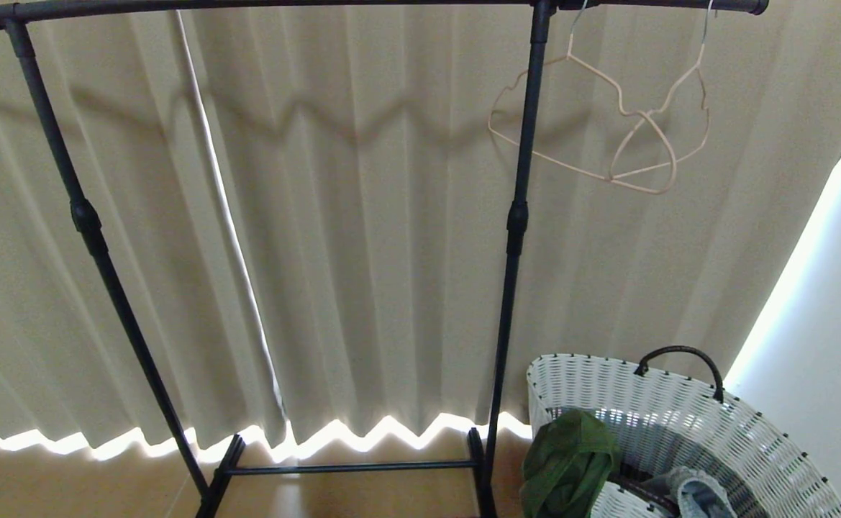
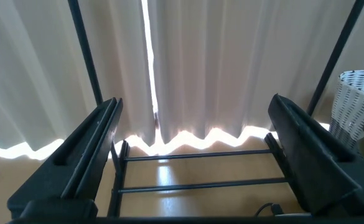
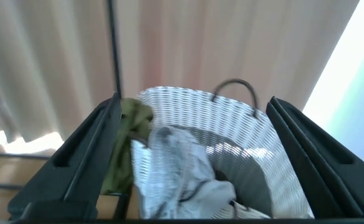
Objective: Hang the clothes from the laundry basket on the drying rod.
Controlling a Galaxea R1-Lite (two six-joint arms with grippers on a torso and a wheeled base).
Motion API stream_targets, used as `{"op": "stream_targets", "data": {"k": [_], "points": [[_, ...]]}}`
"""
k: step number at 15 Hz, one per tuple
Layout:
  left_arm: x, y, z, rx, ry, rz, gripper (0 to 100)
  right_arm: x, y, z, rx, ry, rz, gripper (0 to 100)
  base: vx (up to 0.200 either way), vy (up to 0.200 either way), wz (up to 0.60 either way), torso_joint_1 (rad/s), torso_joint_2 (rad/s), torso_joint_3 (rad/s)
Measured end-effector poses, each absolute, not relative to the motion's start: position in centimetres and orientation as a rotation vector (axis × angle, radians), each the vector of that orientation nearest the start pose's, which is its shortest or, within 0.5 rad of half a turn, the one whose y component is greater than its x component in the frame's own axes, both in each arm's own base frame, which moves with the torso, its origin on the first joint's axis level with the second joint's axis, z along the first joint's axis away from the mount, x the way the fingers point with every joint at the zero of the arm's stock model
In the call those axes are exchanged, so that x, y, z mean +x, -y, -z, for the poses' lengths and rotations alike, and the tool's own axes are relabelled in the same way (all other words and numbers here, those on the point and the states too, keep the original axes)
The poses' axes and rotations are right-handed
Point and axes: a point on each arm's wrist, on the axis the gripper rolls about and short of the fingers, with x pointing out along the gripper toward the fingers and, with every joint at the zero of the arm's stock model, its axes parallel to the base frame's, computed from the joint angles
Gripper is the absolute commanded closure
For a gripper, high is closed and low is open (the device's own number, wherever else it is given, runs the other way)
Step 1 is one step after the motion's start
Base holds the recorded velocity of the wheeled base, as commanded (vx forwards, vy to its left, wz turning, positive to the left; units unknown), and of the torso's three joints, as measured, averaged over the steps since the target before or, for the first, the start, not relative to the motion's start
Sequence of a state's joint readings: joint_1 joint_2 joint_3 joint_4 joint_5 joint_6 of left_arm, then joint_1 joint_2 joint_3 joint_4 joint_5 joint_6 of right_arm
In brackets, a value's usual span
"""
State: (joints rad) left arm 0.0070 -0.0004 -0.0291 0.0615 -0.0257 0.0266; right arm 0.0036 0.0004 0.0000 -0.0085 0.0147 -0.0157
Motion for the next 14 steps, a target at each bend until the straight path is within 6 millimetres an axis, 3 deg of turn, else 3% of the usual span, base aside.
{"op": "stream_targets", "data": {"k": [8, 14], "points": [[-2.52, 0.07, -7.72, 0.017, -0.032, 0.017, 0, -2.28, 0.00, -7.63, -0.023, 0.007, -0.004, 0, 0.000, 0.000, 0.00, 0.000, 0.00, 0.000], [-2.52, 0.08, -7.73, 0.019, -0.031, 0.019, 0, -2.09, -0.02, -7.95, -0.166, -0.048, -0.022, 0, 0.000, 0.000, 0.00, 0.000, 0.00, 0.000]]}}
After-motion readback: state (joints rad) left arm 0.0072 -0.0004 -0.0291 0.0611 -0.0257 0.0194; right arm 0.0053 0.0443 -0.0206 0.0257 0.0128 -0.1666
